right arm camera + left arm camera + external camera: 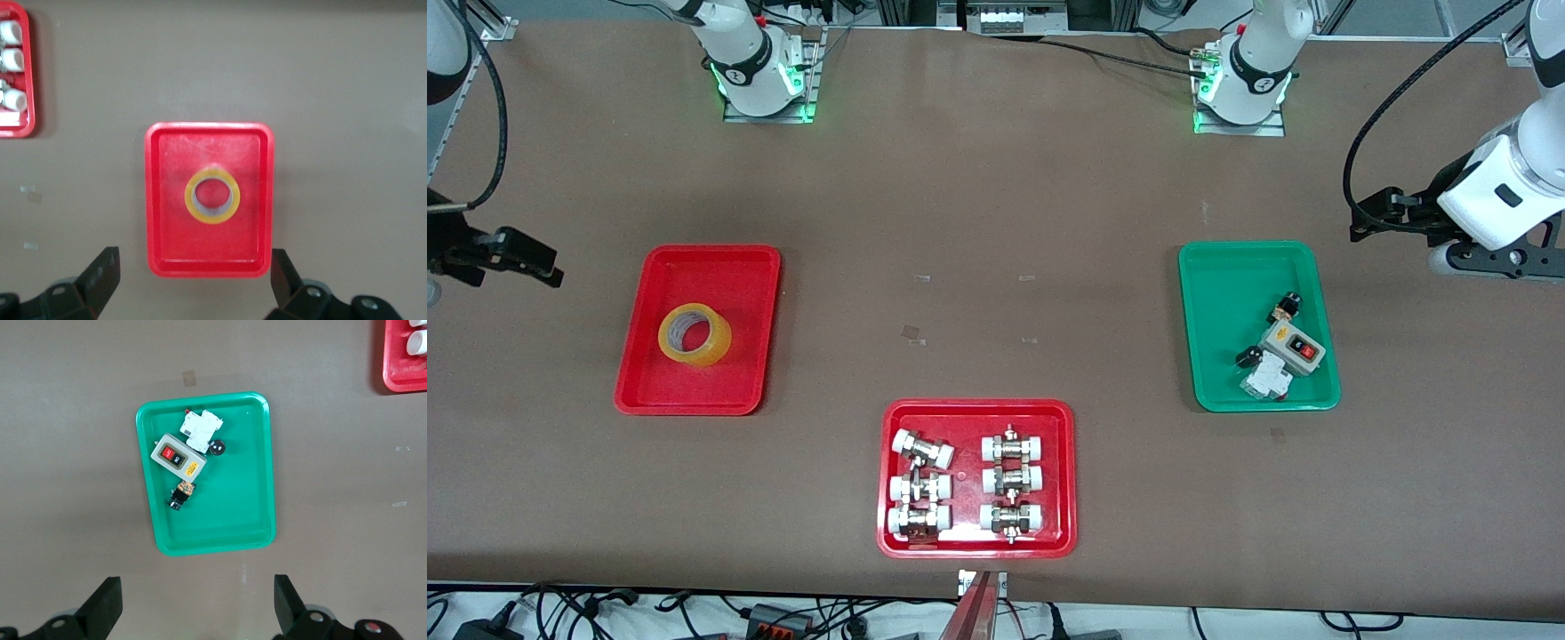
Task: Left arm passes tape to right arm into tray
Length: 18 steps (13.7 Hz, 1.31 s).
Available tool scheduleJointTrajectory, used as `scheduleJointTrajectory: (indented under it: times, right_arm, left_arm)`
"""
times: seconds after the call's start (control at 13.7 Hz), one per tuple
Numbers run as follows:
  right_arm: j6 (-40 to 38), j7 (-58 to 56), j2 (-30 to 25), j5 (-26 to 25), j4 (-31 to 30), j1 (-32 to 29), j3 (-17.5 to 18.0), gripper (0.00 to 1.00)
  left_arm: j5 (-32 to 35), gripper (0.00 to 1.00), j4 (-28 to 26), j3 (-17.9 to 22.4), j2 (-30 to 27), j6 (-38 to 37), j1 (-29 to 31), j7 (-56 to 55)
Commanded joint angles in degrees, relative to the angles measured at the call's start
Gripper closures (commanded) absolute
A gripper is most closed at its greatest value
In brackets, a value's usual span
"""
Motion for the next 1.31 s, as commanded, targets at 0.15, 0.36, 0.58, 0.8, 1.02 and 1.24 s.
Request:
scheduleJointTrajectory:
  times: [0.15, 0.36, 0.58, 0.8, 1.02, 1.24]
  right_arm:
    - [2.70, -0.40, -7.06, -1.10, -10.54, -0.11, 0.47, 0.00]
    - [2.26, -0.05, -6.72, -0.31, -10.11, -0.11, 0.47, 0.00]
    - [2.00, -0.31, -6.98, -0.31, -10.11, -0.19, 0.47, 0.00]
    - [1.64, -0.31, -6.98, -0.14, -9.67, -0.10, 0.47, 0.00]
    - [1.64, -0.31, -6.98, -0.14, -9.67, -0.02, 0.64, 0.00]
    - [2.00, -0.31, -6.98, -0.13, -9.67, -1.33, 1.61, 0.00]
  left_arm:
    - [-1.00, 0.00, -0.39, 0.23, -0.92, 0.04, -0.03, -0.31]
    - [-1.62, 0.00, -0.40, 0.31, -0.92, -0.05, -0.03, -0.31]
    - [-1.71, 0.00, -0.40, 0.31, -0.92, 0.04, 0.06, -0.31]
    - [-1.71, 0.00, -0.40, 0.31, -0.92, 0.04, 0.06, -0.31]
    - [-2.49, 0.00, -0.40, 0.31, -0.92, 0.22, 0.06, -0.22]
    - [-2.58, 0.00, -0.48, 0.31, -0.92, 0.22, 0.06, -0.22]
